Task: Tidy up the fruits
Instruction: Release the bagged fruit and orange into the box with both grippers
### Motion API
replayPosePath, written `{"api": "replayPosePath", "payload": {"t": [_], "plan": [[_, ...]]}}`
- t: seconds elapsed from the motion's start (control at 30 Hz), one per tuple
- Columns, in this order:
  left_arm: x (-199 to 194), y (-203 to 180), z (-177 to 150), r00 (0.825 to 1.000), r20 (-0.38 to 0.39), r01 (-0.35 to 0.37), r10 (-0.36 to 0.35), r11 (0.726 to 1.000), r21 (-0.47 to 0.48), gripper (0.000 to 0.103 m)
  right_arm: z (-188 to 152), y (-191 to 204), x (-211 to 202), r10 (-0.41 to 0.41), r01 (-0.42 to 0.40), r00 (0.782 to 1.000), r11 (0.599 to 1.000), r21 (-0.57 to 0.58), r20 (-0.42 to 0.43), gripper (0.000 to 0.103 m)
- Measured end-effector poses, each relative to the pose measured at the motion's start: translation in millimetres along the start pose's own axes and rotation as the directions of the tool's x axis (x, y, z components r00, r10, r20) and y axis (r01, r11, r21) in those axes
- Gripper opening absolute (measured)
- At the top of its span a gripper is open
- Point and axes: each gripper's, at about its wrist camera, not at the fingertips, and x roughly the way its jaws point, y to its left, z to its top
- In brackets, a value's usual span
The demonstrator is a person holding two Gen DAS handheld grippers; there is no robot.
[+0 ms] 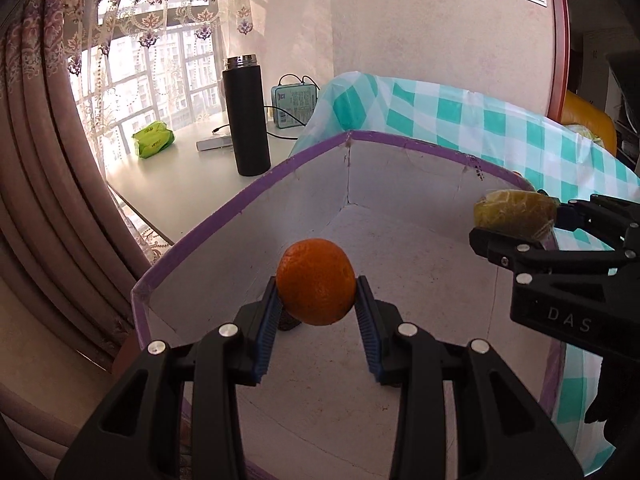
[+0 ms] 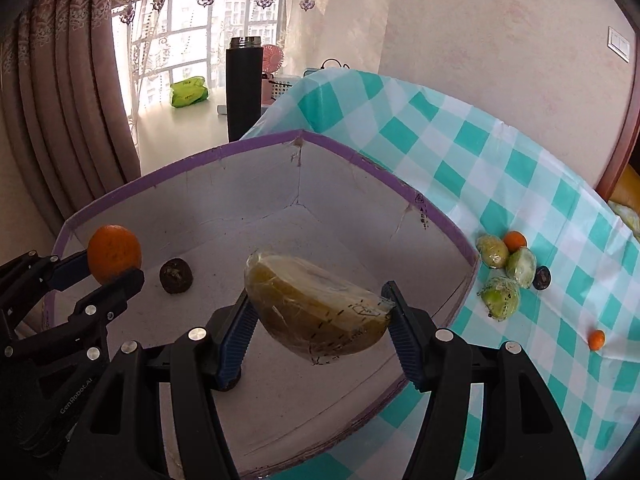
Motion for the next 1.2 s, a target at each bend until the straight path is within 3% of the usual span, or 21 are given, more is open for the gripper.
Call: {"api": "replayPosePath", "payload": {"t": [0.23, 0.47, 0.6, 0.67, 0.7, 0.9, 1.03, 1.2], "plan": [[24, 8, -8, 0.993, -0.114, -0.008, 0.010, 1.000, 0.017, 0.038, -3, 22, 48, -0.055, 0.036, 0.981, 0.994, -0.103, -0.187, 0.060], [31, 5, -8, 0.984, -0.176, 0.003, 0.008, 0.998, 0.062, 0.042, -3, 29, 58, -0.071, 0.032, 0.963, 0.988, -0.151, -0.260, 0.060], [27, 3, -6, 0.983, -0.181, 0.001, 0.015, 0.997, 0.083, 0.064, -3, 29, 55, -0.062, 0.025, 0.966, 0.989, -0.147, -0.250, 0.063], [22, 4, -4, 0.986, -0.158, -0.032, 0.044, 0.996, 0.079, 0.088, -2, 29, 53, -0.069, 0.035, 0.970, 0.988, -0.148, -0.234, 0.070], [21, 5, -3, 0.987, -0.150, -0.052, 0.063, 0.996, 0.077, 0.092, -2, 29, 52, -0.078, 0.044, 0.971, 0.988, -0.151, -0.226, 0.071], [24, 11, -3, 0.984, -0.159, -0.072, 0.082, 0.995, 0.068, 0.096, -3, 25, 47, -0.068, 0.043, 0.977, 0.991, -0.124, -0.205, 0.072], [31, 3, -9, 0.974, -0.159, -0.141, 0.161, 0.981, 0.135, 0.101, -3, 25, 44, -0.059, 0.039, 0.982, 0.993, -0.114, -0.178, 0.072], [21, 3, -2, 0.974, -0.119, -0.183, 0.195, 0.978, 0.101, 0.101, -8, 16, 24, -0.027, 0.026, 0.999, 0.998, -0.057, -0.028, 0.075]]}}
